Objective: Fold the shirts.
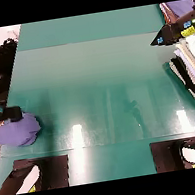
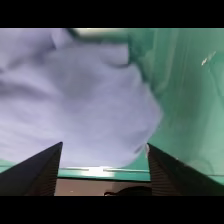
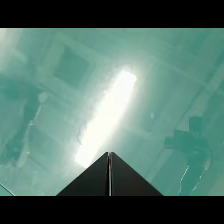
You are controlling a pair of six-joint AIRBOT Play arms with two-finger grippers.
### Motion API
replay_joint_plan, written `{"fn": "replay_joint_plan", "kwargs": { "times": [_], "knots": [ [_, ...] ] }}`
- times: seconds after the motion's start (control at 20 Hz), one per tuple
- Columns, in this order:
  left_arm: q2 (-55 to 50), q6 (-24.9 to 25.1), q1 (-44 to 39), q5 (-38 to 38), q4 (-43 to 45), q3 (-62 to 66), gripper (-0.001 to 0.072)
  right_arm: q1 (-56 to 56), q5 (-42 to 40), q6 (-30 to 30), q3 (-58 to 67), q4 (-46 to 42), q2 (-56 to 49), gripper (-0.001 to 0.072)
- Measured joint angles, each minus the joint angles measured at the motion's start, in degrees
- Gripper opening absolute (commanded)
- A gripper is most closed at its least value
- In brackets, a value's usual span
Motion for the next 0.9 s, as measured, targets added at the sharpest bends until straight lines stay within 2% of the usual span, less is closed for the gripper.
{"fn": "replay_joint_plan", "kwargs": {
  "times": [0.15, 0.2, 0.3, 0.6, 0.7, 0.9],
  "knots": [
    [0.5, -1.3, 1.0, 3.3, 0.9, -8.1, 0.0613, 0.0, 0.1, 0.0, 0.0, 0.0, 0.0, 0.0016],
    [0.6, -1.8, 1.1, 4.2, 1.1, -10.1, 0.056, 0.0, 0.1, 0.0, 0.0, 0.0, 0.0, 0.0016],
    [0.7, -3.2, 1.4, 5.2, 1.4, -12.8, 0.0032, 0.0, 0.1, 0.0, 0.0, 0.0, 0.0, 0.0016],
    [1.2, -4.9, 1.5, 5.0, 1.1, -12.1, 0.0024, 0.0, 0.1, 0.0, 0.0, 0.0, 0.0, 0.0016],
    [1.9, -5.1, 1.5, 4.0, 0.1, -6.3, 0.0024, 0.0, 0.1, 0.0, 0.0, 0.0, 0.0, 0.0016],
    [2.9, -5.3, -2.2, -0.1, -3.3, 13.9, 0.0022, -0.4, -2.3, 0.0, 0.0, 0.0, 1.1, 0.0016]
  ]
}}
